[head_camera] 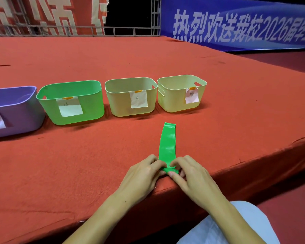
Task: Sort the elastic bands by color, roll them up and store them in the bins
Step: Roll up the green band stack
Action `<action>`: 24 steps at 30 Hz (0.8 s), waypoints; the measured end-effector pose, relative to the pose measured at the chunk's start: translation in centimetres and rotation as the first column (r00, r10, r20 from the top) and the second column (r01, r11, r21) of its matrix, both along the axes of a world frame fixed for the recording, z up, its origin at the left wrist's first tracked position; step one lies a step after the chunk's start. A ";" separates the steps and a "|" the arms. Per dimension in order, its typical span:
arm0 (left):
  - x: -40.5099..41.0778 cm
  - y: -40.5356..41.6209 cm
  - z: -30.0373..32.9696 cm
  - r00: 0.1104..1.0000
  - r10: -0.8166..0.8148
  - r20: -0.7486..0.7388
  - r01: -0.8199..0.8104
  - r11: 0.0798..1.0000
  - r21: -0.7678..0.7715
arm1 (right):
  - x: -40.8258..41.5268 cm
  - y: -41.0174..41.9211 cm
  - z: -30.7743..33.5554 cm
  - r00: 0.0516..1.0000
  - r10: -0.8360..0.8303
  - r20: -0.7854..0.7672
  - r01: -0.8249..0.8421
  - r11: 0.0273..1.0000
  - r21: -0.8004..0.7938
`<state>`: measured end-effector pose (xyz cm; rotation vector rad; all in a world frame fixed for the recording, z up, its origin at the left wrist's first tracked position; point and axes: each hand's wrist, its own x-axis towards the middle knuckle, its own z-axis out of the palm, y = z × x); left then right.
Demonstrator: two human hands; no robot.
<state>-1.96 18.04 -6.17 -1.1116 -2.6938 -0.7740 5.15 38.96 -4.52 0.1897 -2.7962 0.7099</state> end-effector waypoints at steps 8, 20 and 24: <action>0.1 0.4 0.0 0.998 0.050 -0.044 -0.051 0.998 -0.024 | -0.5 -0.1 -0.4 1.000 -0.014 -0.002 0.014 0.999 0.029; 0.5 -0.1 0.2 0.999 0.010 -0.037 -0.009 1.000 0.017 | -1.2 -0.4 -0.2 0.998 -0.050 0.048 0.042 0.989 0.144; 0.4 -0.2 0.1 1.000 0.017 -0.023 -0.015 0.999 0.046 | -0.8 -0.2 0.0 0.996 -0.032 0.088 0.018 0.989 0.149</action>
